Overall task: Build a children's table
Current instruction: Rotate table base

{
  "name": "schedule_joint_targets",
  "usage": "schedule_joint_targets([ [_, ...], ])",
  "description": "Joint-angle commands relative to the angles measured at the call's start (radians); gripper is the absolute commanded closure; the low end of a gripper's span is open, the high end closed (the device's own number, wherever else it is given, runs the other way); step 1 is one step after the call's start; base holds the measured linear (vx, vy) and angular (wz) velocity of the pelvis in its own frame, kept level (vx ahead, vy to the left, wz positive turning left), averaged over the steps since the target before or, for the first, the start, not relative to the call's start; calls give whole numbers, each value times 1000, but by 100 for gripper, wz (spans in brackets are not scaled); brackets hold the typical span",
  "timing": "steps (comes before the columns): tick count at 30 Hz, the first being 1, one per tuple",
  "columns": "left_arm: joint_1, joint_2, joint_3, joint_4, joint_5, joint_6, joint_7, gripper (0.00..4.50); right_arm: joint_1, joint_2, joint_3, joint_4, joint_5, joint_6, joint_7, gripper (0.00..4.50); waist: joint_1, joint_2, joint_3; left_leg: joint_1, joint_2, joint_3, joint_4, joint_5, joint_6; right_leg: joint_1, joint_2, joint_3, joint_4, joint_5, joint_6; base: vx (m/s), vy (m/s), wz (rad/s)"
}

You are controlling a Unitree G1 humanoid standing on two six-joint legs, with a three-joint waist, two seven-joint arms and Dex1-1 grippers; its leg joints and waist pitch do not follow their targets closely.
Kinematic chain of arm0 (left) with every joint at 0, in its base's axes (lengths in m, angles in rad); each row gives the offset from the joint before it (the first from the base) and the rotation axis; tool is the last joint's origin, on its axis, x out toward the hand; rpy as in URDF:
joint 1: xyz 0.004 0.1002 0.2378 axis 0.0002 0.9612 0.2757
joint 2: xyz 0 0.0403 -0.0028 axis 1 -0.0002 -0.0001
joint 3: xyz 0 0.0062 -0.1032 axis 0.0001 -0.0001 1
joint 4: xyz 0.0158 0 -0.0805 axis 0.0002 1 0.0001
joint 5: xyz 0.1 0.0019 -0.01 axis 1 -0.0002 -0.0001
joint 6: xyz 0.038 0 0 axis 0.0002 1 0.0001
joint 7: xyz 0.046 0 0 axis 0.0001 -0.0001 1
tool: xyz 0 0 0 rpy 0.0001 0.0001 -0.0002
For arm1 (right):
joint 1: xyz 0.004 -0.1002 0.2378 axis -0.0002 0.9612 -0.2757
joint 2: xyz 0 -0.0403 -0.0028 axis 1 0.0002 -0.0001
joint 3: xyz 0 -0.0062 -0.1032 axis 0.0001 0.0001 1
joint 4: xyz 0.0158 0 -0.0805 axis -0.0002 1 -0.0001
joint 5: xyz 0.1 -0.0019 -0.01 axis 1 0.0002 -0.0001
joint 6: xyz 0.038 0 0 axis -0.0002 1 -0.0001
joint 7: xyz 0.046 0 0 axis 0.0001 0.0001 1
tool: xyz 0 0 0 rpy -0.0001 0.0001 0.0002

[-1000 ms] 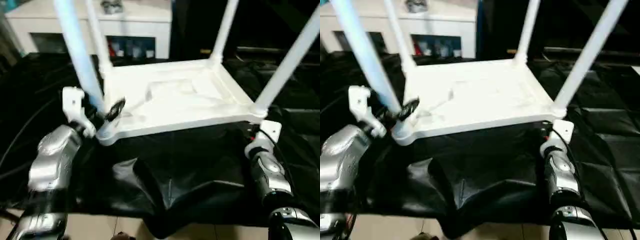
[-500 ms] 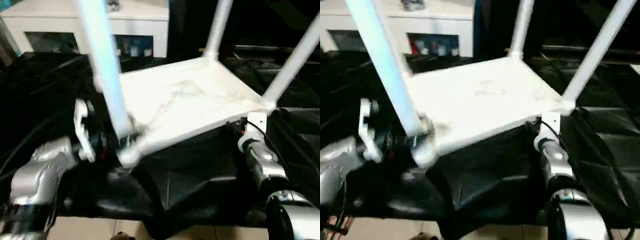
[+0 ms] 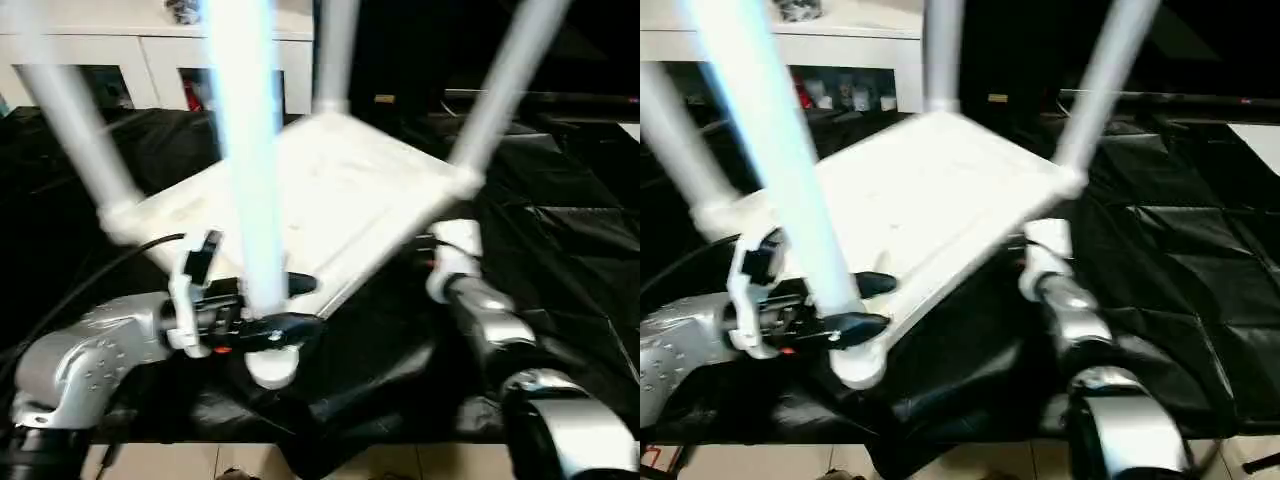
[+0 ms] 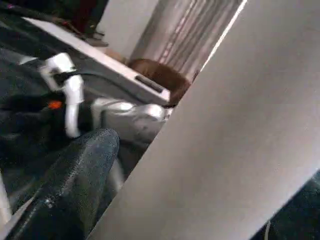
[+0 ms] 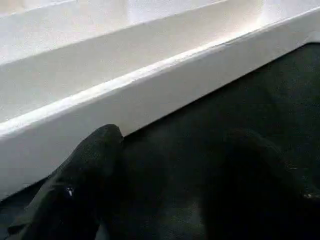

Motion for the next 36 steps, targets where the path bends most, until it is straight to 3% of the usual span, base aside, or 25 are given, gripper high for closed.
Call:
schedule_joint_targets([
  [1,-26,-16,-35,-39,-35,29,7,3,-30,29,26,2,-10,10,65,75,10,1,-65,18,13,-6,-66,-216,5,47,-34,32,-65,-112,-245,0,0,0],
  [13,-175,-146,-146,67,31,19,53,3,-53,76,60,14,-25,19,151,75,11,-3,-68,17,13,-5,-62,-177,15,54,-36,34,-63,-71,-255,0,0,0],
  [15,-221,-185,-205,155,175,-99,117,3,-52,76,60,19,-34,13,120,75,13,-1,-66,16,13,-7,-63,-178,22,54,-37,34,-68,-78,-250,0,0,0],
  [16,-238,-201,-217,192,221,-136,149,3,-52,75,57,22,-34,10,108,75,13,0,-65,21,13,-5,-62,-196,22,50,-36,35,-73,-97,-240,0,0,0],
  [18,-274,-236,-228,281,311,-244,216,3,-53,69,46,25,-23,12,101,75,16,-2,-65,17,15,-8,-65,-209,11,54,-40,34,-75,-128,-231,0,0,0],
  [21,-299,-275,-232,326,346,-326,240,3,-41,55,41,15,-15,17,143,75,15,0,-68,14,13,-11,-65,-222,1,58,-42,32,-75,-151,-220,0,0,0],
  [25,-301,-307,-241,331,373,-377,264,3,-27,39,45,5,-20,11,170,75,19,-1,-70,15,16,-10,-62,-205,23,55,-41,31,-74,-107,-251,0,0,0],
  [29,-299,-307,-259,350,419,-448,257,3,-19,22,38,-4,-12,8,183,75,23,1,-70,17,17,-9,-61,-212,30,53,-41,30,-73,-101,-259,0,0,0],
  [31,-287,-272,-278,380,451,-517,185,3,-8,-15,23,-25,5,5,222,75,27,3,-70,20,18,-9,-62,-226,30,52,-40,31,-75,-113,-256,0,0,0],
  [36,-246,-117,-335,351,461,-499,-22,3,30,-101,37,-111,19,-4,397,75,37,8,-72,21,19,-7,-60,-208,32,51,-36,28,-67,-84,-266,0,0,0],
])
